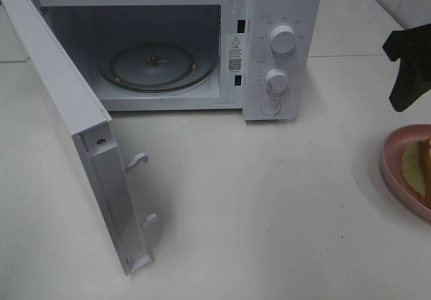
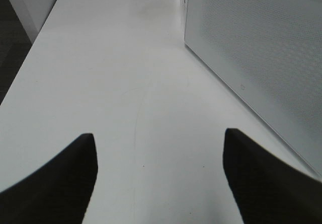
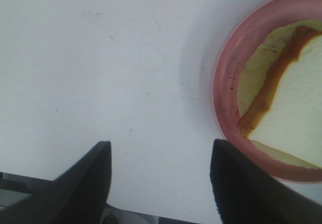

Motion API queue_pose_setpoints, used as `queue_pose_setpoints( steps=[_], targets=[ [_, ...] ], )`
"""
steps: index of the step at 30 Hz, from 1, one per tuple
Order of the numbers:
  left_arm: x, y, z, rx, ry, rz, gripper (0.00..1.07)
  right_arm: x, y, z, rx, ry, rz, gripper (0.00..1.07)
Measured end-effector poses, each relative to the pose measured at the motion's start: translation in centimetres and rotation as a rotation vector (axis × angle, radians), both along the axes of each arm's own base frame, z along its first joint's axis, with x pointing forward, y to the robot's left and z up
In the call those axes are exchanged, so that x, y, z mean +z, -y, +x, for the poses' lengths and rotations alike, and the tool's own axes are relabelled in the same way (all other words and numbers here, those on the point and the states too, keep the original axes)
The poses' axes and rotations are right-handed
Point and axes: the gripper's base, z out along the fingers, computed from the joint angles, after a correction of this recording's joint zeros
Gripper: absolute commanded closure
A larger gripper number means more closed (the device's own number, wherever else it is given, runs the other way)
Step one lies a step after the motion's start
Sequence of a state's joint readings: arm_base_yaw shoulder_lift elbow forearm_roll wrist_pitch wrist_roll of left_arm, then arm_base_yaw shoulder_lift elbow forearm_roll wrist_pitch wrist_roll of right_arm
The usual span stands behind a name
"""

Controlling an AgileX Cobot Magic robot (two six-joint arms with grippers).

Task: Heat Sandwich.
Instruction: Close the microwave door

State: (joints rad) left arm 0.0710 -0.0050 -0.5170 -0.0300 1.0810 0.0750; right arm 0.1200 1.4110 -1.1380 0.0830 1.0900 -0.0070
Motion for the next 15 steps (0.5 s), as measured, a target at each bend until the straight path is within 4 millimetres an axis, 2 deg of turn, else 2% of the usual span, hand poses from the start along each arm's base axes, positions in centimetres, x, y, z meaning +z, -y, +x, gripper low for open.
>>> queue_pose_setpoints(
  steps=[1, 6, 10, 14, 15],
  targets=[
    [0.0, 0.0, 0.0, 0.0, 0.0, 0.0, 0.39, 0.9, 0.0, -0.8, 0.001, 0.008, 0.006, 0.48],
    [0.0, 0.0, 0.0, 0.0, 0.0, 0.0, 0.39, 2.2, 0.2, -2.2, 0.006, 0.029, 0.011, 0.48],
    [0.0, 0.0, 0.0, 0.0, 0.0, 0.0, 0.39, 4.9, 0.5, -5.3, 0.029, 0.103, 0.017, 0.49],
    [0.0, 0.0, 0.0, 0.0, 0.0, 0.0, 0.39, 5.5, 0.7, -6.8, 0.031, 0.139, 0.022, 0.49],
    [0.0, 0.0, 0.0, 0.0, 0.0, 0.0, 0.39, 5.8, 0.8, -8.0, 0.033, 0.164, 0.027, 0.49]
  ],
)
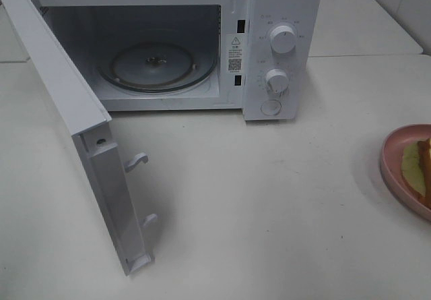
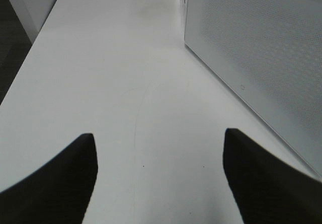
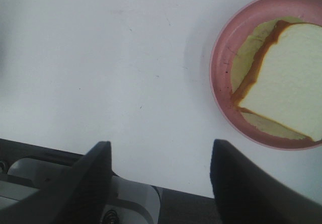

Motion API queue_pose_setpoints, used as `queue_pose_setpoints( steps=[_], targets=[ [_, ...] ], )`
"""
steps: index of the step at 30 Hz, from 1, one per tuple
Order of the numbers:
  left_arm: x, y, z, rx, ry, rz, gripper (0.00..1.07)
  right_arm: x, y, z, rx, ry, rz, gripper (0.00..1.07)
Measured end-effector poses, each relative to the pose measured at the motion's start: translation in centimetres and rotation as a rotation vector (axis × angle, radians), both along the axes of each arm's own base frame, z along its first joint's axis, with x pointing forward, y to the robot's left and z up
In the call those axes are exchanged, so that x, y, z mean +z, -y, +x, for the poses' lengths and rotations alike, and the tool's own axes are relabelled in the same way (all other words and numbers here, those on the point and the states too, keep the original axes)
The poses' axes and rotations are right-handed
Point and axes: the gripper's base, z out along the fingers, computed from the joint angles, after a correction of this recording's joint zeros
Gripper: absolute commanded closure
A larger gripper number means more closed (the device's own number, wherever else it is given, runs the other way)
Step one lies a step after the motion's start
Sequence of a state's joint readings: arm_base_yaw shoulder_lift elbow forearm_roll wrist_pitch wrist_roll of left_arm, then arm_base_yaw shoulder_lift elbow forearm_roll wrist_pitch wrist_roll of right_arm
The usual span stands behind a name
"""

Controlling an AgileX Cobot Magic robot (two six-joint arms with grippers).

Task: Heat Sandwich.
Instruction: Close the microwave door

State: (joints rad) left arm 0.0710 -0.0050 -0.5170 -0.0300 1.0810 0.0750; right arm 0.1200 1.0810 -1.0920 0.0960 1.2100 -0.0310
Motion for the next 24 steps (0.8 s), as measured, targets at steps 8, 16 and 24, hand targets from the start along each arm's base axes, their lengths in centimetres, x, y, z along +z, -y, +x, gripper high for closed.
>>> queue_pose_setpoints(
  steps=[8, 16, 24],
  targets=[
    [0.0, 0.0, 0.0, 0.0, 0.0, 0.0, 0.39, 0.4, 0.5, -4.2, 0.018, 0.088, 0.005, 0.49],
    [0.0, 0.0, 0.0, 0.0, 0.0, 0.0, 0.39, -0.7, 1.0, -8.5, 0.02, 0.159, 0.012, 0.5],
    [0.0, 0.0, 0.0, 0.0, 0.0, 0.0, 0.39, -3.3, 1.5, -12.5, 0.019, 0.233, 0.02, 0.5]
  ],
)
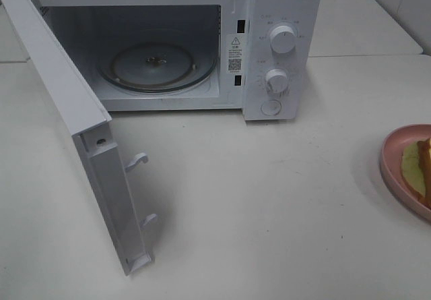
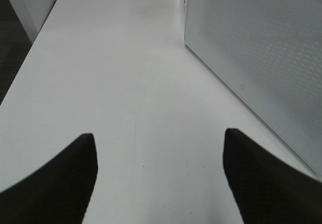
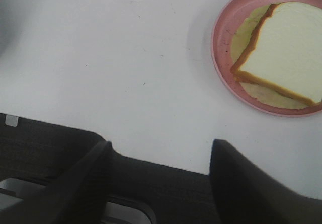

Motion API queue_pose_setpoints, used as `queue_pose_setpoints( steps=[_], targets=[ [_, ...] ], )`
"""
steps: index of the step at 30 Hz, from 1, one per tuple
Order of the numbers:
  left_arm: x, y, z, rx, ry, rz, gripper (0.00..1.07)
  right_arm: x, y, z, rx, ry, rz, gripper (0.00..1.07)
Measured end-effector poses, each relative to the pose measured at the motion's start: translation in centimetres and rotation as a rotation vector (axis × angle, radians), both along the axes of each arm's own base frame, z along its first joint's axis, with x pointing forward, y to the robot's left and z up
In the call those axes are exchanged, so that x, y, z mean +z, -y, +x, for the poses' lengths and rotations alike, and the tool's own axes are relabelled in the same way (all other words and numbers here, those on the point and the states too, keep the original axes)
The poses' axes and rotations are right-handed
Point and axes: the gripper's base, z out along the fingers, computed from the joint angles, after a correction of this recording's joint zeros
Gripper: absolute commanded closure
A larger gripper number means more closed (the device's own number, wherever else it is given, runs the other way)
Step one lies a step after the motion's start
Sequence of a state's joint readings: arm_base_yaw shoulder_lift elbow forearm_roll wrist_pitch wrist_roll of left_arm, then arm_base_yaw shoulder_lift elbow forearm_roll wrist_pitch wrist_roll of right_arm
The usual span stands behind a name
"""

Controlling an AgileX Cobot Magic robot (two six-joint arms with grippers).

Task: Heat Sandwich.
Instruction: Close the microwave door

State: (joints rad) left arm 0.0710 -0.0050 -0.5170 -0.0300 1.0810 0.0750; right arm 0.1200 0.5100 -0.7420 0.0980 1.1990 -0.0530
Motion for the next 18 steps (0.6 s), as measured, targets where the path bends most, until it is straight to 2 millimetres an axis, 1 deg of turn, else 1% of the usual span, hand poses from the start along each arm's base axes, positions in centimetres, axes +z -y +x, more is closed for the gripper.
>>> queue_pose_setpoints(
  steps=[1, 3, 7, 8, 10, 13, 15, 18],
  targets=[
    [0.0, 0.0, 0.0, 0.0, 0.0, 0.0, 0.39, 0.0, 0.0, 0.0, 0.0, 0.0, 0.0, 0.5],
    [0.0, 0.0, 0.0, 0.0, 0.0, 0.0, 0.39, -0.7, 0.2, -1.2, -0.002, 0.055, 0.007, 0.5],
    [0.0, 0.0, 0.0, 0.0, 0.0, 0.0, 0.39, -1.5, 0.3, -2.3, -0.004, 0.109, 0.014, 0.5],
    [0.0, 0.0, 0.0, 0.0, 0.0, 0.0, 0.39, -2.2, 0.4, -2.9, -0.005, 0.139, 0.019, 0.5],
    [0.0, 0.0, 0.0, 0.0, 0.0, 0.0, 0.39, -2.6, 0.4, -3.1, -0.006, 0.149, 0.02, 0.5],
    [0.0, 0.0, 0.0, 0.0, 0.0, 0.0, 0.39, -3.9, 0.5, -4.1, -0.009, 0.225, 0.03, 0.5],
    [0.0, 0.0, 0.0, 0.0, 0.0, 0.0, 0.39, -4.1, 0.5, -4.3, -0.009, 0.24, 0.032, 0.5],
    [0.0, 0.0, 0.0, 0.0, 0.0, 0.0, 0.39, -4.1, 0.7, -5.1, -0.009, 0.355, 0.044, 0.5]
  ],
)
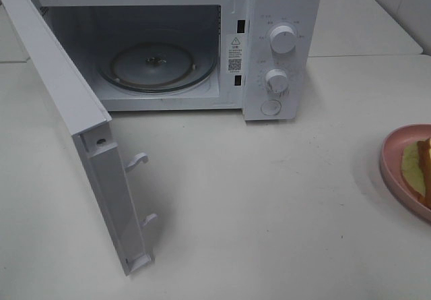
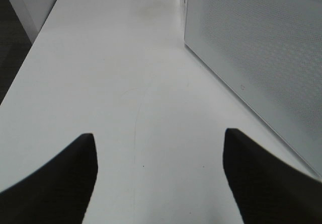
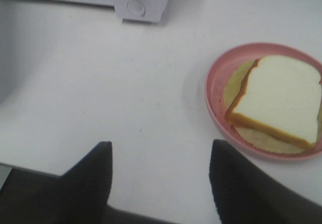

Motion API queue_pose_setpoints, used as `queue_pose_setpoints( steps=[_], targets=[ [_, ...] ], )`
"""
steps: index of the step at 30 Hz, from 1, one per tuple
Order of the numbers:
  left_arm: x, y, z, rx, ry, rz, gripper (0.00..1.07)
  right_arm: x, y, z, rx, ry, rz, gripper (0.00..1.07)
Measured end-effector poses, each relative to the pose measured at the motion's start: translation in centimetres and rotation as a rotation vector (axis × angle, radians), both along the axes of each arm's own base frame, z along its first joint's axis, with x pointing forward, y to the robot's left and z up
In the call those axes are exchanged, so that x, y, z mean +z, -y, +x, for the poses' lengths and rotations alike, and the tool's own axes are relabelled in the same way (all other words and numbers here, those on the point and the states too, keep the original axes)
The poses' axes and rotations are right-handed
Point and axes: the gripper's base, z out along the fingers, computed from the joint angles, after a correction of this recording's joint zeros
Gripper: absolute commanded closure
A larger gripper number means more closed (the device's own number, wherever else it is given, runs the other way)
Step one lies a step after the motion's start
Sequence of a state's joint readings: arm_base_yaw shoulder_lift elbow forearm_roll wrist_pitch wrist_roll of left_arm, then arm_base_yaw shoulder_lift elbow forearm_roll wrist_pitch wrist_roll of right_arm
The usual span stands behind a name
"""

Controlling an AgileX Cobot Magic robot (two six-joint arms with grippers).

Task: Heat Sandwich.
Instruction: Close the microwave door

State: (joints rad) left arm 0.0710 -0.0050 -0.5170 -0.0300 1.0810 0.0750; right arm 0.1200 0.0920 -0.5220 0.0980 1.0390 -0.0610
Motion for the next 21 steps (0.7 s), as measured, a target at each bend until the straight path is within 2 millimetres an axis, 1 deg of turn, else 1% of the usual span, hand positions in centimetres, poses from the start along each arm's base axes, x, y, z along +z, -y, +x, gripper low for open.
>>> queue_pose_setpoints(
  steps=[6, 21],
  targets=[
    [0.0, 0.0, 0.0, 0.0, 0.0, 0.0, 0.39, -0.5, 0.14, -1.0, 0.002, 0.091, 0.005, 0.5],
    [0.0, 0.0, 0.0, 0.0, 0.0, 0.0, 0.39, -0.49, 0.15, -1.07, 0.006, 0.099, -0.002, 0.5]
  ],
)
